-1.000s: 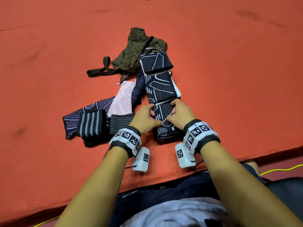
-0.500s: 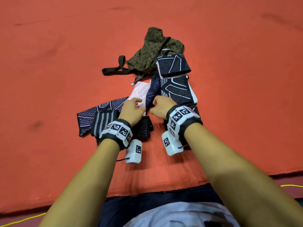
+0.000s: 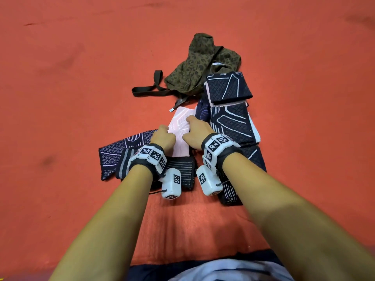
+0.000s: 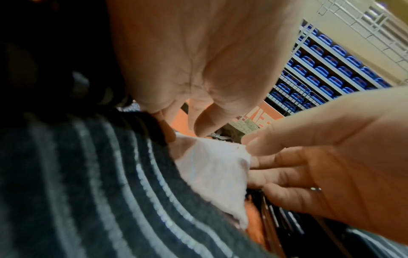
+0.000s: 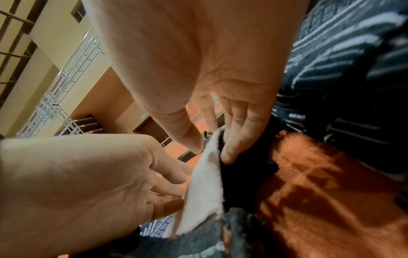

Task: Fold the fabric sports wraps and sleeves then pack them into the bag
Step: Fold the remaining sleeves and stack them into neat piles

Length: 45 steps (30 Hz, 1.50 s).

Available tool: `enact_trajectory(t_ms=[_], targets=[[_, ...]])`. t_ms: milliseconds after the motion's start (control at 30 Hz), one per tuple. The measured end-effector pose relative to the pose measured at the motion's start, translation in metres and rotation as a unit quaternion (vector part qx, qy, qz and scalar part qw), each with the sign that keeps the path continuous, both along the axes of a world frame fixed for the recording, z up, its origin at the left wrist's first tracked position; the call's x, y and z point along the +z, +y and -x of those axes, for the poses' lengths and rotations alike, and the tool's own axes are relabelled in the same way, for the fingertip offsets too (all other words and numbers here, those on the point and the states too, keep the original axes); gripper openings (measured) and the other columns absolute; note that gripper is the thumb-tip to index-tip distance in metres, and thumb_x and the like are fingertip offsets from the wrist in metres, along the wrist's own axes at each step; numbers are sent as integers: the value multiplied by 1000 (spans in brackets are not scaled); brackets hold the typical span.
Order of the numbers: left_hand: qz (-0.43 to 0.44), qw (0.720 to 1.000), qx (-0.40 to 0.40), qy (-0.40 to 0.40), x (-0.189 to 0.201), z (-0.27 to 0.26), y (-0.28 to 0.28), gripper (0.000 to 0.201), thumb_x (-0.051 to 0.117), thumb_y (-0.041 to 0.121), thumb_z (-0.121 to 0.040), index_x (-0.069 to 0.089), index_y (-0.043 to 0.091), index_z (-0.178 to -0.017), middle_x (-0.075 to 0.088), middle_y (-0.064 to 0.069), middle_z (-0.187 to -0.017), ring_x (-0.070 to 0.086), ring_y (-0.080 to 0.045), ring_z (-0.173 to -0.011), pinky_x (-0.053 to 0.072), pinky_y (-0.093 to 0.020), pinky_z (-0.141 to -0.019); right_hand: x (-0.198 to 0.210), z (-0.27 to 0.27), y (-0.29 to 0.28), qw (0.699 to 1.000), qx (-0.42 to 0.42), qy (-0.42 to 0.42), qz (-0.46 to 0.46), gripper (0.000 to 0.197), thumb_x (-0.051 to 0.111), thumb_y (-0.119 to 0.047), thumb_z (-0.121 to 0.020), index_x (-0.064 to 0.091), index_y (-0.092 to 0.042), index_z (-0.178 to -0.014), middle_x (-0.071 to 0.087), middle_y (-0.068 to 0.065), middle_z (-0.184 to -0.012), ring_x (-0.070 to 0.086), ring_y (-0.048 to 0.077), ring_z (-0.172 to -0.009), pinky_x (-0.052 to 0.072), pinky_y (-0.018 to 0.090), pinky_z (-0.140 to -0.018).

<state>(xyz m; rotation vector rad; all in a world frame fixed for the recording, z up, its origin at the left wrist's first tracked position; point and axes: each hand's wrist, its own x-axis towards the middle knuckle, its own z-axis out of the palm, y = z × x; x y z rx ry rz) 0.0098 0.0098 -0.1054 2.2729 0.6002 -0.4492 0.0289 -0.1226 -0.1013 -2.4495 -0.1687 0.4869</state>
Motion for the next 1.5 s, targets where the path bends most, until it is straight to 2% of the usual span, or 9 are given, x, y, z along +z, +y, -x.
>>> enact_trajectory(t_ms=[267,433,600,767,867,1033,1267,1400,1500], targets=[[-7,1000,8,-7,-8,-7,2,37,43,10,-86,55,14,-121,60,-21,-123,58,-42,-113,50,-48,-98,2,-5,1,1000,6,2,-10,41,54,-11,-88,59,-4,-128,61,15,-129,57,34,-119,47,39,-101],[-1,1000,-9,-8,-21,-9,6,54,36,30,-63,54,29,-114,55,-19,-128,56,-44,-115,50,-57,-97,21,0,-6,998,-11,-21,-55,44,53,-8,-88,65,-14,-129,65,10,-127,58,29,-118,46,31,-99],[48,997,0,-62,18,8,-15,35,41,12,-90,53,18,-122,63,-13,-114,62,-28,-95,51,-35,-81,44,14,-22,989,-39,-76,-122,38,54,-6,-88,71,-15,-121,71,5,-119,61,24,-115,45,29,-100],[83,990,-23,-109,23,20,-28,30,48,19,-97,55,17,-127,62,3,-96,59,-19,-86,46,-27,-73,46,30,-49,969,-122,-79,-198,39,58,-11,-81,74,-16,-117,74,4,-112,67,23,-106,50,35,-100],[94,986,-72,-117,22,30,-43,31,53,25,-98,59,19,-128,65,-4,-118,59,-21,-103,45,-28,-91,37,43,-65,957,-171,-51,-230,47,57,-21,-64,76,-20,-108,77,1,-97,70,23,-100,55,43,-95],[74,982,-107,-140,15,40,-61,34,56,27,-97,60,20,-130,59,-7,-134,55,-22,-121,42,-31,-103,19,69,-89,948,-214,-32,-233,37,67,-25,-56,78,-22,-92,77,-2,-81,72,18,-89,56,39,-92],[61,981,-121,-142,2,54,-58,30,54,29,-99,60,22,-127,58,-4,-133,57,-23,-117,45,-34,-100,4,94,-102,943,-219,6,-250,20,63,-5,-73,76,-18,-79,73,4,-62,70,5,-63,57,32,-81],[67,980,-125,-137,0,60,-51,22,55,29,-96,61,30,-117,61,-1,-129,59,-24,-115,48,-41,-101,6,104,-99,954,-194,32,-228,16,65,-3,-74,77,-12,-75,74,7,-64,75,21,-67,58,38,-71],[60,983,-129,-113,-3,60,-44,27,51,25,-93,59,35,-116,59,-5,-130,58,-28,-115,50,-34,-93,4,103,-99,964,-188,25,-187,15,64,-5,-76,77,-12,-75,73,2,-63,74,16,-65,60,35,-75]])
